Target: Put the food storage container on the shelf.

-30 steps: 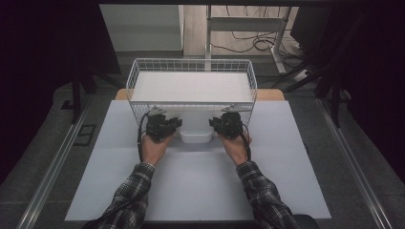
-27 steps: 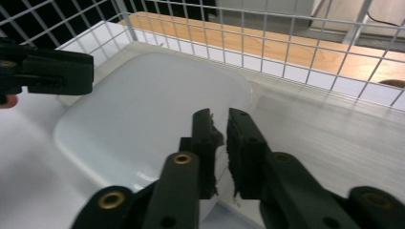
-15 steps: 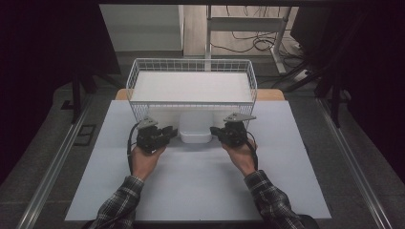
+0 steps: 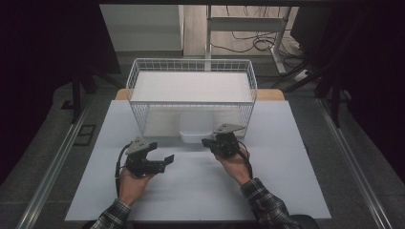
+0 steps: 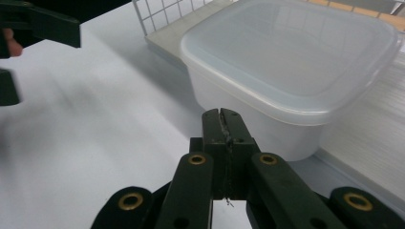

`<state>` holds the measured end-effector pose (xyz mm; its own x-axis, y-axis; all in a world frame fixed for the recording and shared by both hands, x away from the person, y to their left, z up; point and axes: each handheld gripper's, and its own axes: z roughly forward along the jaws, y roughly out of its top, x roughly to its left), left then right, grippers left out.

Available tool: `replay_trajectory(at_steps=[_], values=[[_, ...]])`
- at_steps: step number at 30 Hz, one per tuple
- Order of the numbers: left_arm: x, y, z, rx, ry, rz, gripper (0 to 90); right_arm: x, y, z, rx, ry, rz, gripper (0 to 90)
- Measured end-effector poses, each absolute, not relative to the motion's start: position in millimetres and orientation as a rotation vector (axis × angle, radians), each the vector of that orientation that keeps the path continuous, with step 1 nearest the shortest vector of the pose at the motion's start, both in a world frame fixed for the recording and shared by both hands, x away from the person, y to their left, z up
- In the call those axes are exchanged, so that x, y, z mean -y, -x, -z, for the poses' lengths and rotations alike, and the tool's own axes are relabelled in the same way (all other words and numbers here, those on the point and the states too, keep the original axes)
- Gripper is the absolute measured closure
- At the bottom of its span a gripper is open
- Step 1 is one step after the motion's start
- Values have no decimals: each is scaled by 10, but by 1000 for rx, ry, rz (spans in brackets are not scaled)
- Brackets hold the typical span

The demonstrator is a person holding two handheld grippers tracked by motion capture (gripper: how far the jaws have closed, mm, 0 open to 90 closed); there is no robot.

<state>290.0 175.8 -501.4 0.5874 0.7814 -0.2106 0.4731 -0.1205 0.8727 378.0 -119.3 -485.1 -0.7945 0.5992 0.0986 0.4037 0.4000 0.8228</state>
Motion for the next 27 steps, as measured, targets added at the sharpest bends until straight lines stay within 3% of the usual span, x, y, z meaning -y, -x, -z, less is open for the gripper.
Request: replay_trajectory(at_steps=[14, 27], values=[[-1738, -2469, 5154, -990, -1853, -459, 47, 1053, -3808, 4926, -2470, -869, -1329, 891], [-1755, -2362, 5218, -978, -1888, -451, 41, 987, -3941, 4976, -2470, -903, -1313, 891]])
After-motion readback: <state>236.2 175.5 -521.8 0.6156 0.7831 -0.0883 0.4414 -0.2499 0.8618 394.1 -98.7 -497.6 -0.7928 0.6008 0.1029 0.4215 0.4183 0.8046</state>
